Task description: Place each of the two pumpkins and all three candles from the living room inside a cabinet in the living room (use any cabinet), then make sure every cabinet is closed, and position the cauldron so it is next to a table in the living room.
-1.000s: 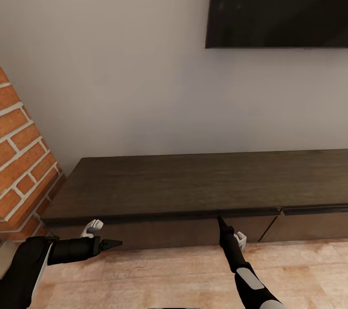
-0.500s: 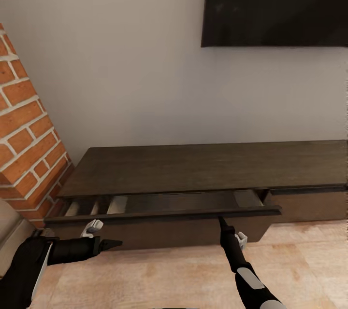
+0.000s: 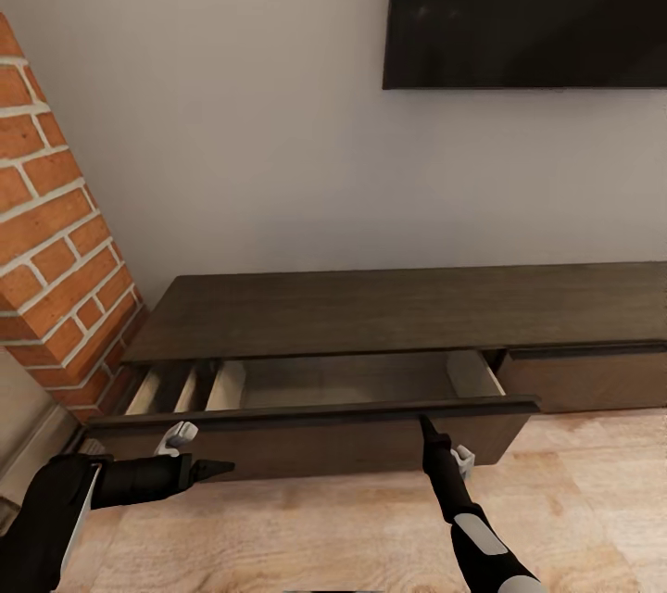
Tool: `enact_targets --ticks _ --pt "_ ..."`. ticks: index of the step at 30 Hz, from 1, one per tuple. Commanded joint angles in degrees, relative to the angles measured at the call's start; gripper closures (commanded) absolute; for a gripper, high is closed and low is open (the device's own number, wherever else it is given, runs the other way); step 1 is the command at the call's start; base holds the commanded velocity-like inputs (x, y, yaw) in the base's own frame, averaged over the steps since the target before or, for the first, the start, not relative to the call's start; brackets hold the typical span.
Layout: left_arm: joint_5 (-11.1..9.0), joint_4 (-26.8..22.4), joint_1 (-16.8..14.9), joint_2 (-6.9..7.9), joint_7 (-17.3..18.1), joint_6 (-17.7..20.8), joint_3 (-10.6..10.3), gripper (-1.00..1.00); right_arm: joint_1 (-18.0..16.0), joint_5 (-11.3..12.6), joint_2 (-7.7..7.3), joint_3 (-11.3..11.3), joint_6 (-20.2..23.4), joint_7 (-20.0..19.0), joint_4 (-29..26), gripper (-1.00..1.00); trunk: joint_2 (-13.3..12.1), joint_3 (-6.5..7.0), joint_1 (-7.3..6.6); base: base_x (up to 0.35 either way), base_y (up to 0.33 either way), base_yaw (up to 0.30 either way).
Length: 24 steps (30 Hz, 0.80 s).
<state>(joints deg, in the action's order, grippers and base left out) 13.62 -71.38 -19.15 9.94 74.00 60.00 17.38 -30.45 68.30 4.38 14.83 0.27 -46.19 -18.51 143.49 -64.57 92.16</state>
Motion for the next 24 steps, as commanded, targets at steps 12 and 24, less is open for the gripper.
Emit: enact_targets --ticks 12,24 --pt "0.0 0.0 0.0 0.00 0.0 0.0 0.0 -1.00 0.0 -0.5 0.01 -1.0 0.2 -0.4 0.1 1.00 0.0 -0.01 0.00 -0.158 0.000 0.000" --pt "0.0 0.0 0.0 0.00 0.0 0.0 0.0 -1.00 0.0 -0.5 0.03 -1.0 0.2 -0.4 0.1 1.00 0.0 -0.01 0.00 -0.143 0.000 0.000"
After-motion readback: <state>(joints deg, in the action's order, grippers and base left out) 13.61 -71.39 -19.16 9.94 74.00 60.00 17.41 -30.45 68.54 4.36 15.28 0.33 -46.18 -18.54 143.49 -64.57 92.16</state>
